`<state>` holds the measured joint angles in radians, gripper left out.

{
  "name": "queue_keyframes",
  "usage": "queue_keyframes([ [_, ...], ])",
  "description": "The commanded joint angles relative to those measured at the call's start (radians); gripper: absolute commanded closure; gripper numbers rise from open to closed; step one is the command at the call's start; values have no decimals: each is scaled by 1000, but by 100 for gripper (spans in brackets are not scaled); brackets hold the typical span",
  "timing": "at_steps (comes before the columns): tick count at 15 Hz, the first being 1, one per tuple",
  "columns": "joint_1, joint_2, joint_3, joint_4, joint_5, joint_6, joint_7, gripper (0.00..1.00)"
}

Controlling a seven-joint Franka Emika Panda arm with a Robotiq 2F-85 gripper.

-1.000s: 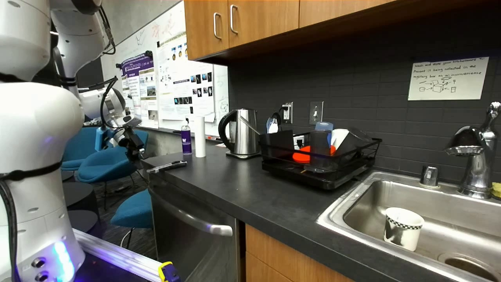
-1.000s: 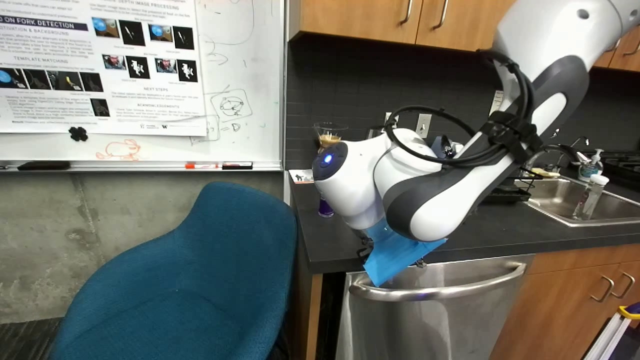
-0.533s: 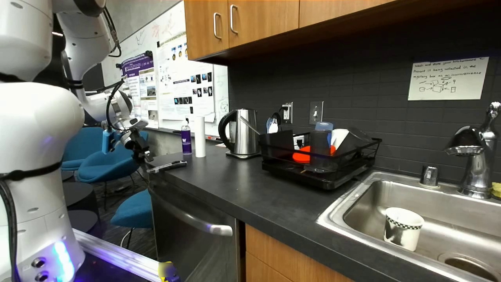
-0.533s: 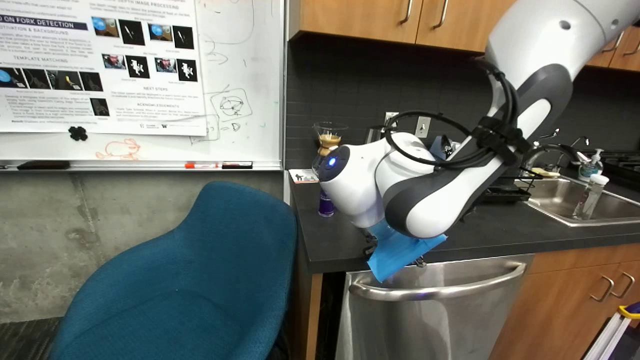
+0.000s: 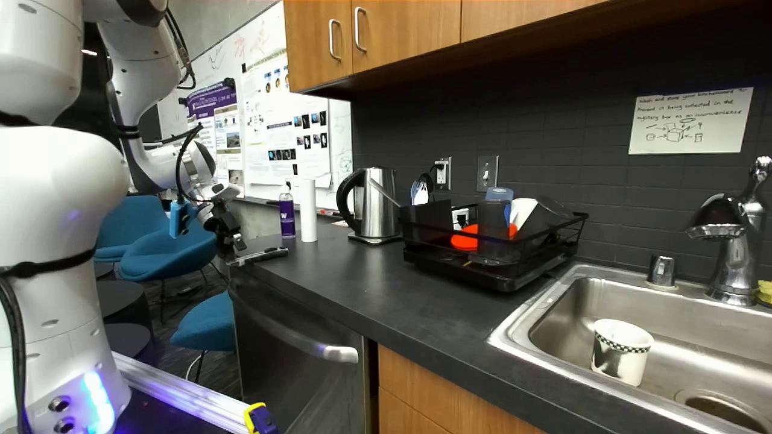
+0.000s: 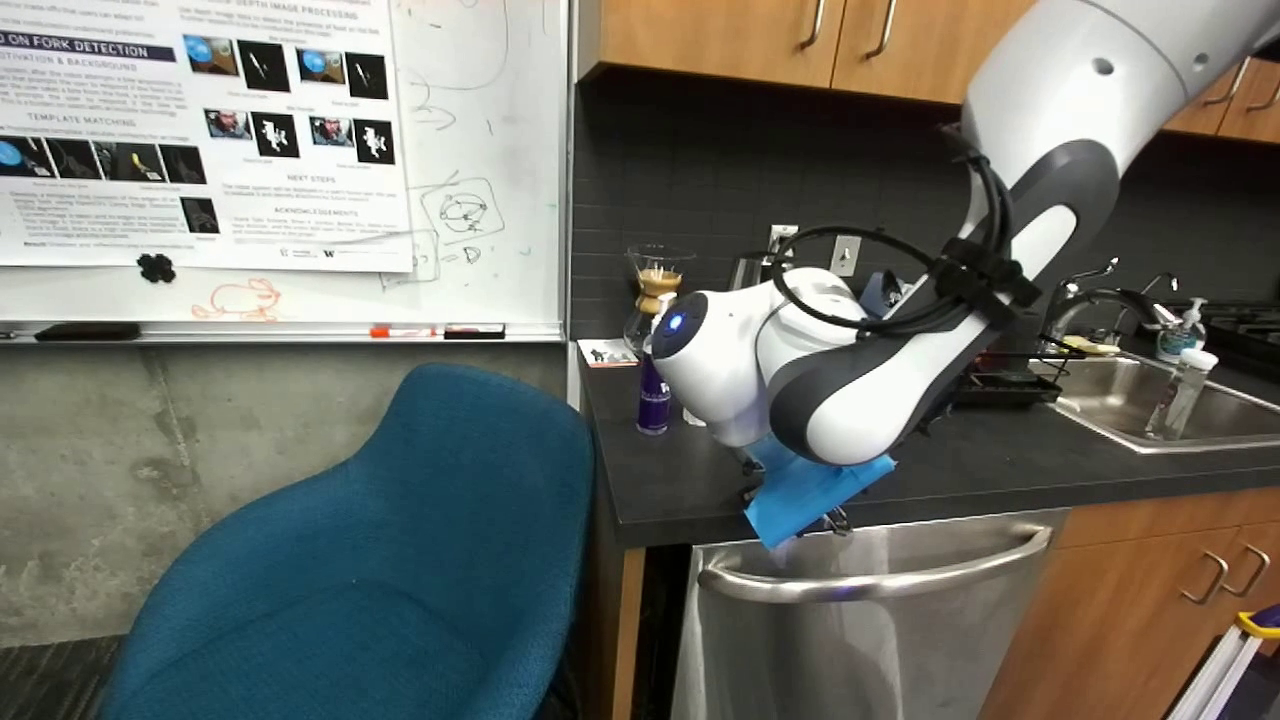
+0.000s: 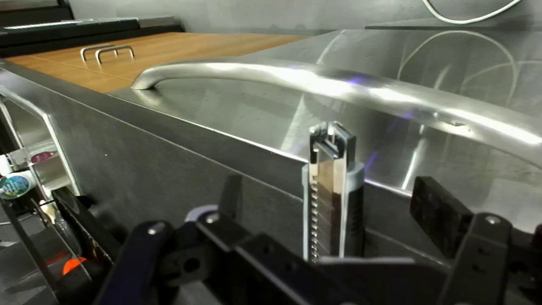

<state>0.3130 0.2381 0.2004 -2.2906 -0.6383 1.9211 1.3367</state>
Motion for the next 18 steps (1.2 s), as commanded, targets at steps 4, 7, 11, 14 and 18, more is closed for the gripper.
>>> queue_keyframes([
  [4,-22,5,-28,-4,-9,10,-45,15],
  [7,-30,1,-36,-8,-9,14,-61,36],
  [11,-39,-11,-41,-21,-3,23,-80,68],
  [14,-42,-21,-40,-37,2,31,-88,90],
  [18,-54,-55,-39,-74,22,59,-101,95],
])
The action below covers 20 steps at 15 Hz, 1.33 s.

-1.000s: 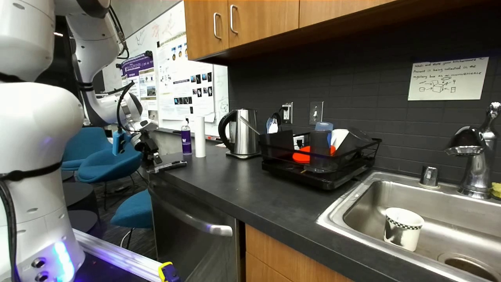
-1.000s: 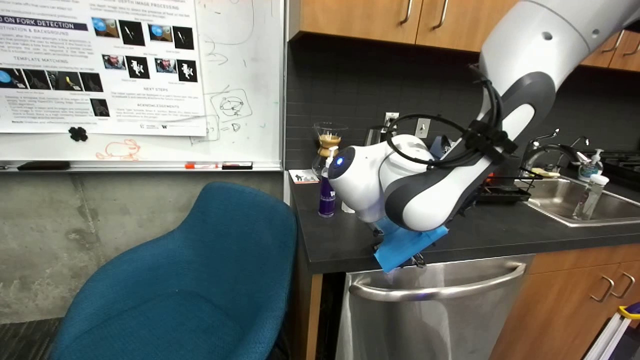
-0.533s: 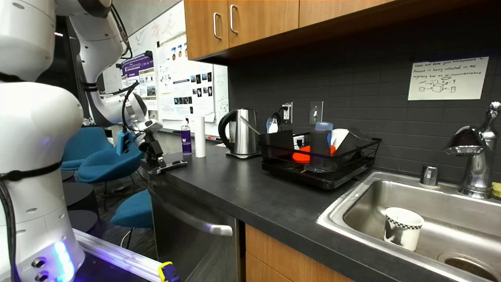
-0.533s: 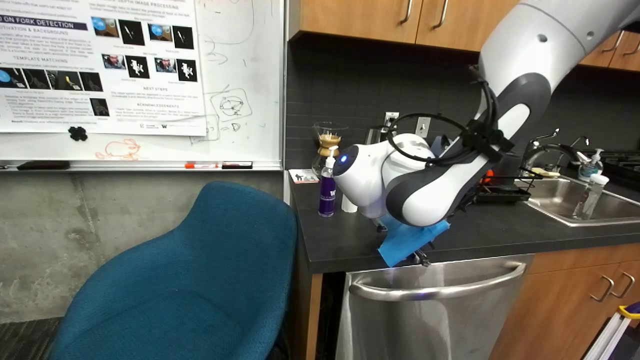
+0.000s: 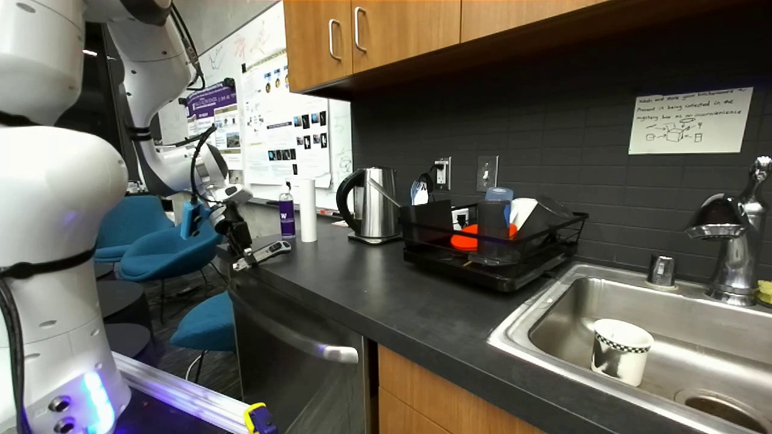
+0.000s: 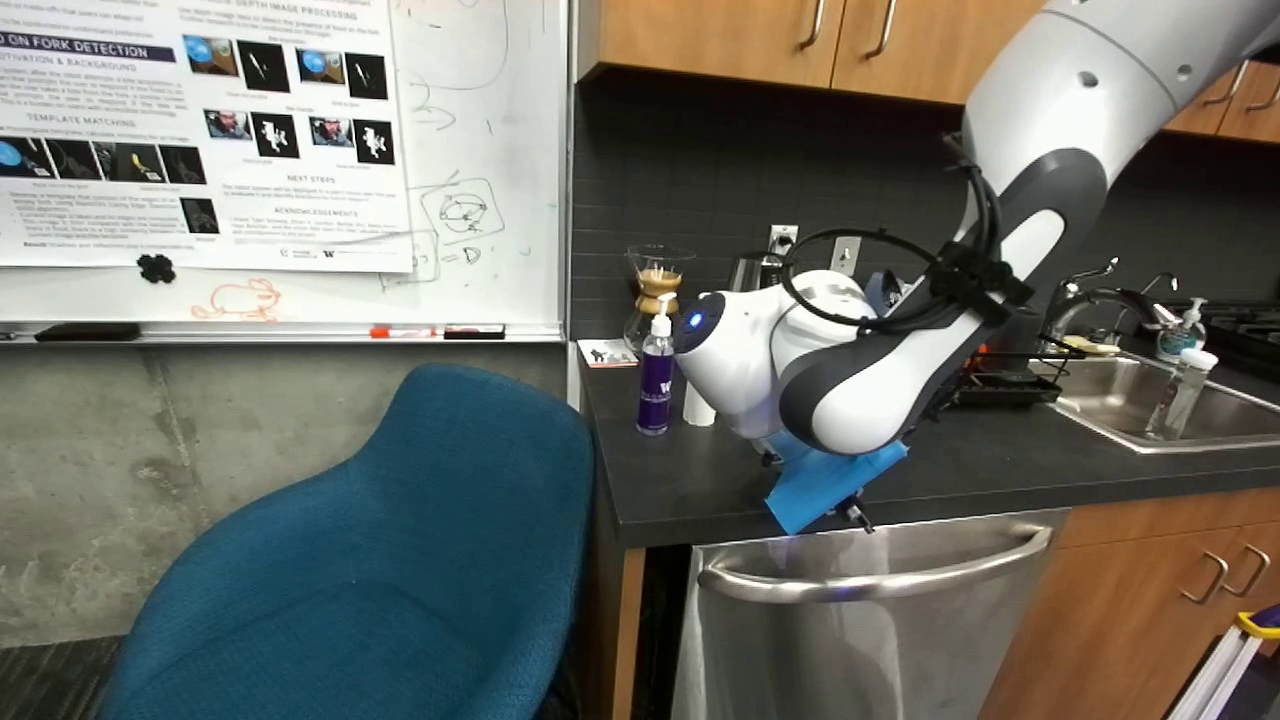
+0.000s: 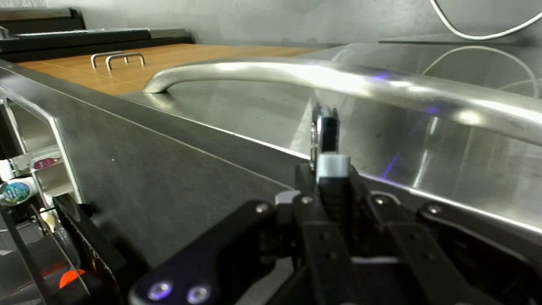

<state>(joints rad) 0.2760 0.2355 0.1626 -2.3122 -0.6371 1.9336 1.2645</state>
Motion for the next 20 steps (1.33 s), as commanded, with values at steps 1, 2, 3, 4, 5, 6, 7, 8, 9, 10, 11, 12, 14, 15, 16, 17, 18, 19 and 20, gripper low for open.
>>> queue_keyframes([
  [1,-21,-72,1,-67,32,64,-32,95],
  [2,-25,-88,2,-80,44,80,-37,95],
  [3,-29,-112,4,-99,59,100,-42,95],
  [4,-33,-129,5,-113,78,121,-53,95],
  [5,-36,-152,7,-132,103,144,-72,95],
  [6,-39,-179,8,-151,132,166,-97,95],
  [7,-37,-202,8,-166,152,176,-111,95],
  [8,-38,-228,9,-181,169,187,-126,95],
  [9,-38,-257,10,-195,185,192,-141,95],
  [10,-39,-282,12,-205,197,196,-149,95],
  [11,-41,-309,13,-215,210,201,-161,95],
  [12,-43,-335,15,-224,227,207,-179,95],
  [14,-47,-385,16,-242,276,216,-227,95],
  [15,-48,-405,16,-249,308,224,-258,95],
  [16,-49,-429,14,-257,347,232,-296,95],
  [17,-50,-453,12,-264,390,239,-331,95],
  [18,-53,-472,10,-269,432,245,-359,95],
  [19,-55,-492,5,-272,490,256,-397,95],
  [20,-57,-509,4,-273,537,257,-428,95],
])
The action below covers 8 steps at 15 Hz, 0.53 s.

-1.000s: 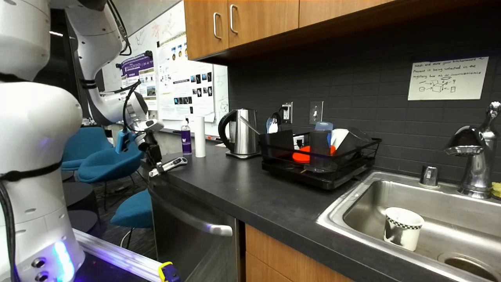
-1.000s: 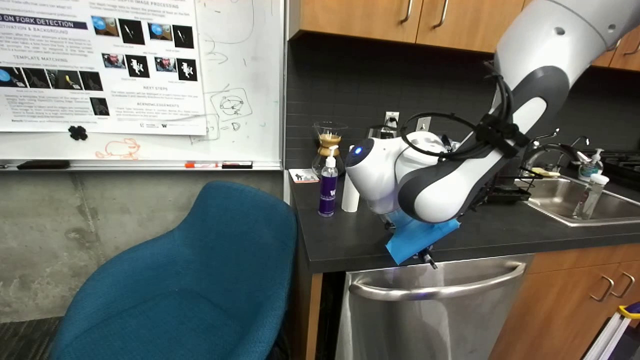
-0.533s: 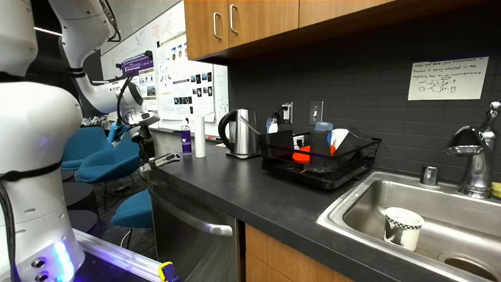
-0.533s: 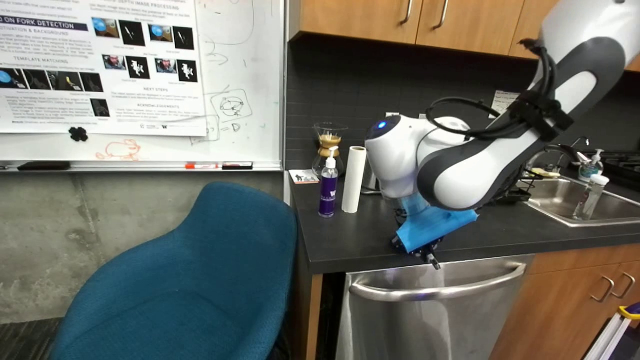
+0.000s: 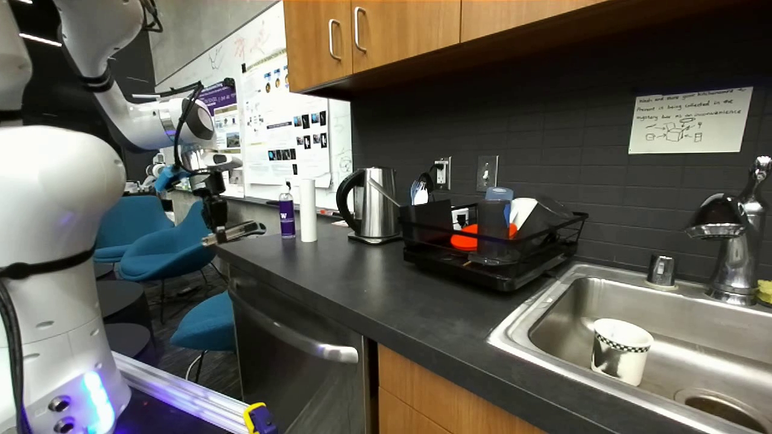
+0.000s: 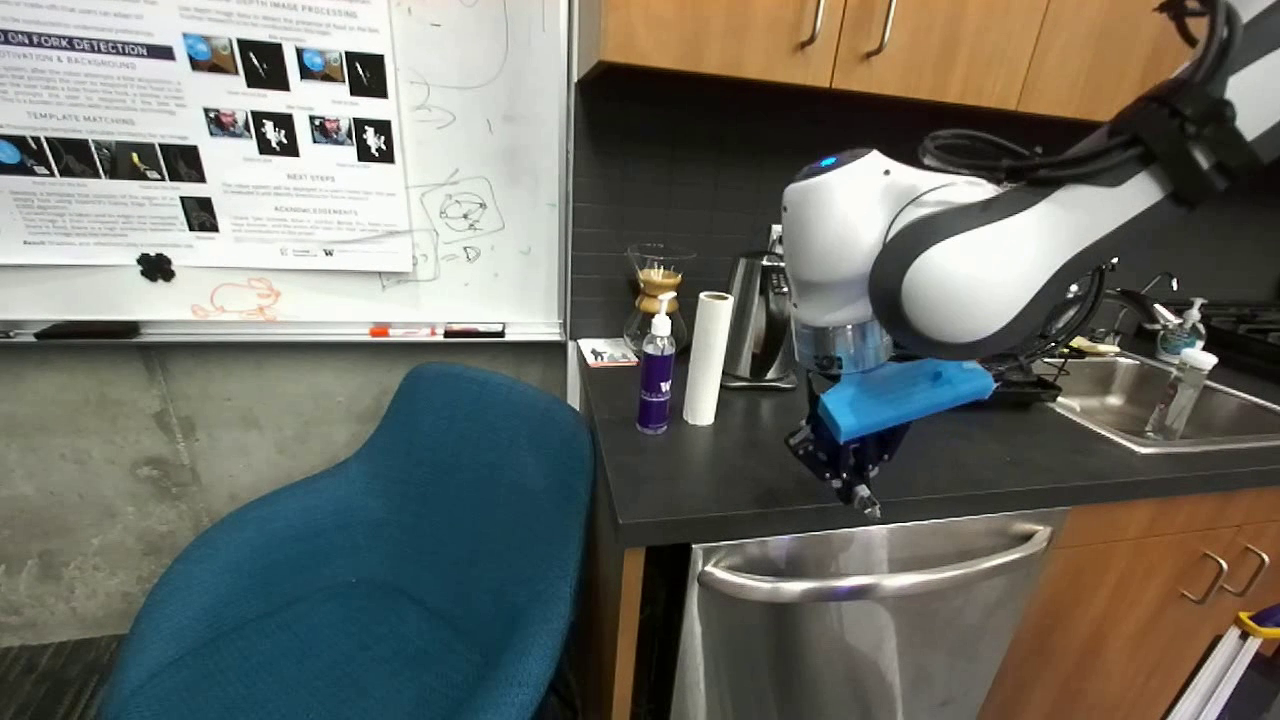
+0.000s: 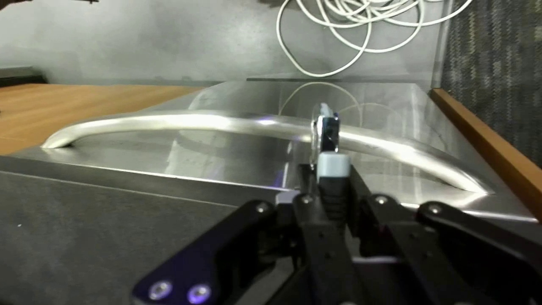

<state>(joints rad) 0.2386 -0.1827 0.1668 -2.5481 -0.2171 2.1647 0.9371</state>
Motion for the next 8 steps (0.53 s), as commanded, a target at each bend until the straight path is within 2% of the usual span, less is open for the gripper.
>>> queue_keyframes([
  [1,-25,-101,-1,-37,158,35,-121,95],
  [8,-58,-156,-26,-20,418,93,-310,95],
])
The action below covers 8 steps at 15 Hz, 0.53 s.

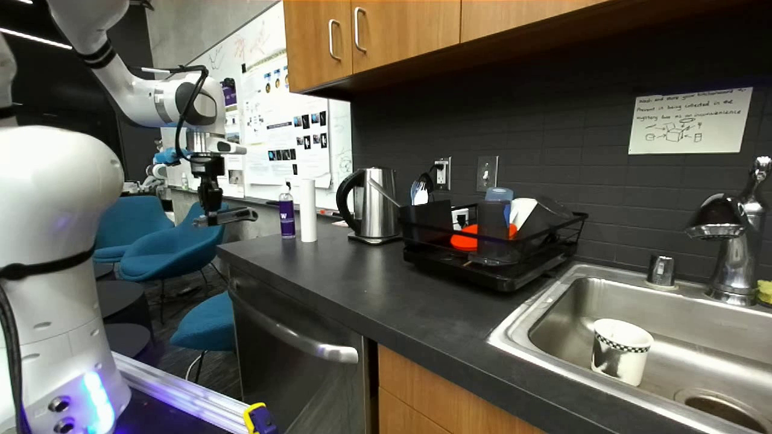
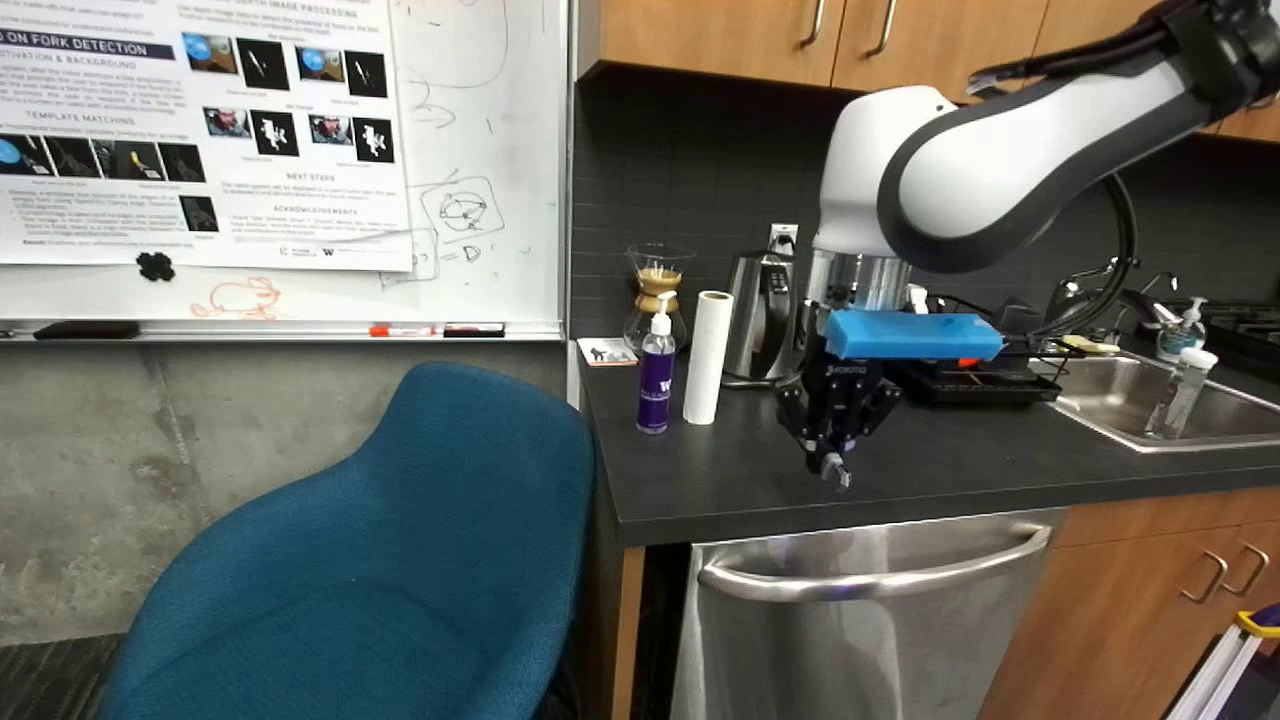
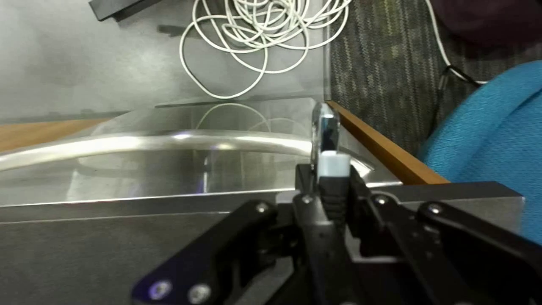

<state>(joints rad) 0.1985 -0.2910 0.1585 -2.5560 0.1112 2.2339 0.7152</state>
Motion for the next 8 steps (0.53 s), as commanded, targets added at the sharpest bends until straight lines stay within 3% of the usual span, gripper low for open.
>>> queue_keyframes([
  [1,-24,-54,-21,-11,117,30,-109,95],
  [8,-98,-63,-5,15,141,55,-43,95],
])
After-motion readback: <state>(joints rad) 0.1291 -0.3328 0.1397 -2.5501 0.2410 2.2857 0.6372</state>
